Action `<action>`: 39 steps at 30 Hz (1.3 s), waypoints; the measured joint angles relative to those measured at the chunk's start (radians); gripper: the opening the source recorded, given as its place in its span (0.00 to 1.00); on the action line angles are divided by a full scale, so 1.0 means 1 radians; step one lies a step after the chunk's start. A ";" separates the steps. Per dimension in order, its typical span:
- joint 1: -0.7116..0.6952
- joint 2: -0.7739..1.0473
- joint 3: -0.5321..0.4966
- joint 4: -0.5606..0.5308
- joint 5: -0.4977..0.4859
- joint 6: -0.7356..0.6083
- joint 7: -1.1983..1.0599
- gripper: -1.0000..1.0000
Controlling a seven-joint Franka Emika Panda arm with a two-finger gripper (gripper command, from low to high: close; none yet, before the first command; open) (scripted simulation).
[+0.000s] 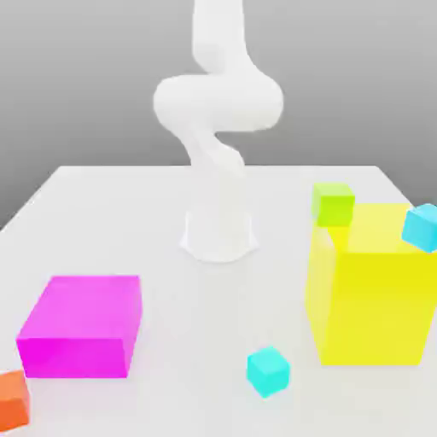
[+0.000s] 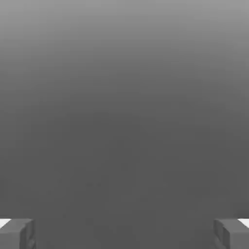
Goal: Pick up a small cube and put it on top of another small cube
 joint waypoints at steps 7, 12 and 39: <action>-0.085 0.259 0.051 0.029 -0.243 -0.065 -0.147 0.50; -0.117 0.448 0.039 0.048 -0.373 -0.114 -0.292 0.50; -0.392 1.104 0.019 0.071 -0.387 0.032 -1.510 0.50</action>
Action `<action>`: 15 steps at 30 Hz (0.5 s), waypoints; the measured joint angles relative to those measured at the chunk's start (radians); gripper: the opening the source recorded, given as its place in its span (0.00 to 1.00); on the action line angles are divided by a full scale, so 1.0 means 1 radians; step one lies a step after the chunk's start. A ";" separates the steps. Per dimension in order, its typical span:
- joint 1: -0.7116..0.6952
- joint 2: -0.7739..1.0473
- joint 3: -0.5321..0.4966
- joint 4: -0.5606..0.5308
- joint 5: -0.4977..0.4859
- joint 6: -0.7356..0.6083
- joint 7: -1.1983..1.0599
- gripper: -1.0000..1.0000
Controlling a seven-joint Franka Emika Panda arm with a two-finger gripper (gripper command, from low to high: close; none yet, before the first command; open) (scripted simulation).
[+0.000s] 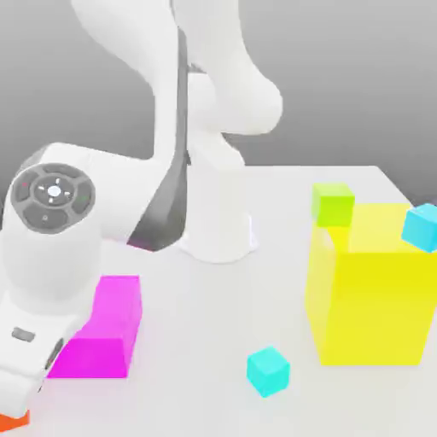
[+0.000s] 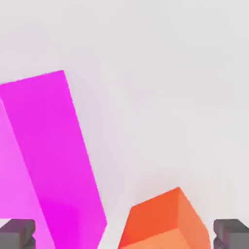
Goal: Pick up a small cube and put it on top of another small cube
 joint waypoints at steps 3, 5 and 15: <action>-0.056 0.019 0.023 -0.001 0.041 0.048 -0.152 0.50; -0.099 0.026 0.043 -0.002 0.070 0.082 -0.252 0.50; -0.370 0.000 0.157 -0.001 0.286 0.256 -0.777 0.50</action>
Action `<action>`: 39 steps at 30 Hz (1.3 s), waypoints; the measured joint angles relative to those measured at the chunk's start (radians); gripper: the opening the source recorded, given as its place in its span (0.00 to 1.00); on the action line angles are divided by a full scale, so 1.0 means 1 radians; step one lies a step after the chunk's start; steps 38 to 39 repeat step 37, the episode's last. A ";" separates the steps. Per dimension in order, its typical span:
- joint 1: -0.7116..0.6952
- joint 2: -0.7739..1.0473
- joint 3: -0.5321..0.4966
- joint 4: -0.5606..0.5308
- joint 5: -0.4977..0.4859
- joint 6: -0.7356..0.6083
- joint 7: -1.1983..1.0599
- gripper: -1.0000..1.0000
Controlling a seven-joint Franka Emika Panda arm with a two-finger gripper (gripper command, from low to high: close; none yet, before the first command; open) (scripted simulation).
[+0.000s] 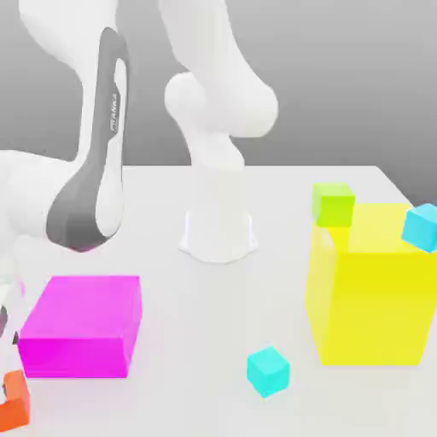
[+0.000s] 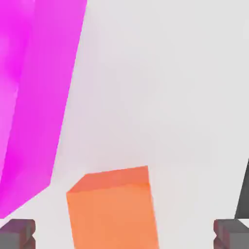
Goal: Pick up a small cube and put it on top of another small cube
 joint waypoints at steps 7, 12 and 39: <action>0.008 0.173 -0.021 0.015 -0.056 0.128 -0.071 0.00; 0.013 0.189 -0.027 0.018 -0.063 0.138 -0.067 0.00; 0.372 -0.194 0.346 -0.474 -0.103 0.231 -0.465 1.00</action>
